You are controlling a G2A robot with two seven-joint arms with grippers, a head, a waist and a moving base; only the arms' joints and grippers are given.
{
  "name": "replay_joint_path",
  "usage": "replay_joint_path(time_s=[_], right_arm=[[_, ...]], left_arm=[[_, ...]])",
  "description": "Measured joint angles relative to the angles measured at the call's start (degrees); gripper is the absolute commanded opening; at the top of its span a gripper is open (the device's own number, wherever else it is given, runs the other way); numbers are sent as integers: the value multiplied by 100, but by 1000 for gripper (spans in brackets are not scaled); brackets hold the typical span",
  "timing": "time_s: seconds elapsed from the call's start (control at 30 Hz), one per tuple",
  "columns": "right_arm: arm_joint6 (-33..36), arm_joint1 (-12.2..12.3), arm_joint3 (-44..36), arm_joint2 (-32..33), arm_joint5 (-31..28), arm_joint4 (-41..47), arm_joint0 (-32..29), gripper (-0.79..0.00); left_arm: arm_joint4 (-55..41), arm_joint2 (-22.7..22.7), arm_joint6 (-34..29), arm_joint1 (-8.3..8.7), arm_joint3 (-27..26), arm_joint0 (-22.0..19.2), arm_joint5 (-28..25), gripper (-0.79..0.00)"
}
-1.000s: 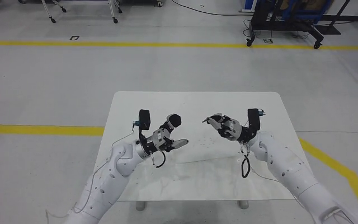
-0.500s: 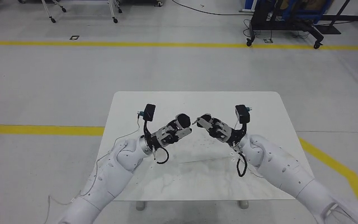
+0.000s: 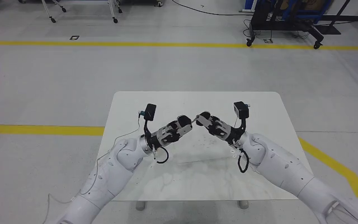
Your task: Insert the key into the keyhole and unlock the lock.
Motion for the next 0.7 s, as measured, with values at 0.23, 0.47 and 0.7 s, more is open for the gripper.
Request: replay_joint_path(time_s=[0.23, 0.47, 0.7], right_arm=[[117, -11, -72, -10, 0, 97, -3, -785], [258, -26, -56, -18, 0, 168, 0, -785], [345, -23, -59, 26, 0, 192, -9, 0]], left_arm=[[83, 44, 83, -29, 70, -32, 0, -659], [129, 64, 157, -50, 113, -42, 0, -785], [155, 64, 190, -61, 139, -50, 0, -785]])
